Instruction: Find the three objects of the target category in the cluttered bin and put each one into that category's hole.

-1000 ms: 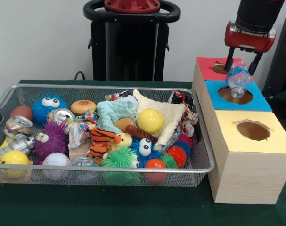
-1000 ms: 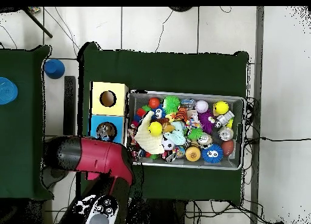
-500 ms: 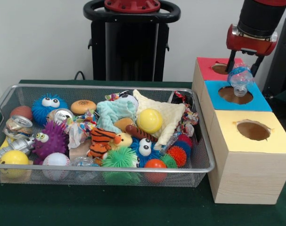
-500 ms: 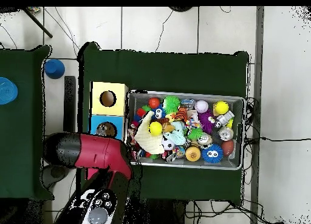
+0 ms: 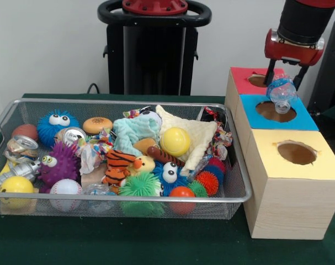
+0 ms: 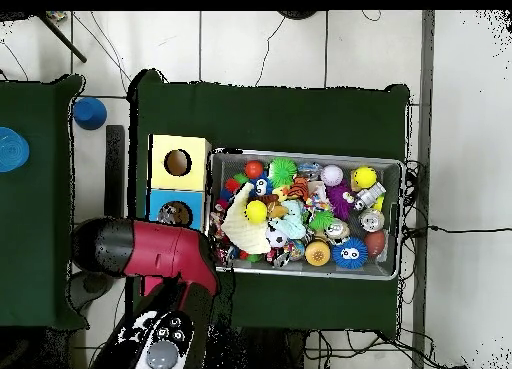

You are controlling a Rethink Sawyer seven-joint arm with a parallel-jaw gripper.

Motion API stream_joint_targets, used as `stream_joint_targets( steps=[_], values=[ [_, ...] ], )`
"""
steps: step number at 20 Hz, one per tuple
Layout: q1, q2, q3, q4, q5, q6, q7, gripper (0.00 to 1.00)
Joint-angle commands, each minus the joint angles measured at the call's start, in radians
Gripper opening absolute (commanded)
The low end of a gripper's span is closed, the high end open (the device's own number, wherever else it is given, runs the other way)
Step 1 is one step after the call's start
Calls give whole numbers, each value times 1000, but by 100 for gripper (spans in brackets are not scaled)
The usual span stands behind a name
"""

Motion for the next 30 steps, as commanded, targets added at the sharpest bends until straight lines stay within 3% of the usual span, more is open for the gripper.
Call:
stream_joint_targets(
  steps=[1,9,13,18,30],
  values=[
    [-36,12,16,-21,22,93,282,100],
    [-54,-34,3,-42,3,165,254,100],
    [-60,-50,0,-34,-6,140,228,100],
    [-71,-15,2,-64,-23,86,205,100],
    [-79,47,8,-128,-23,76,218,100]
  ],
)
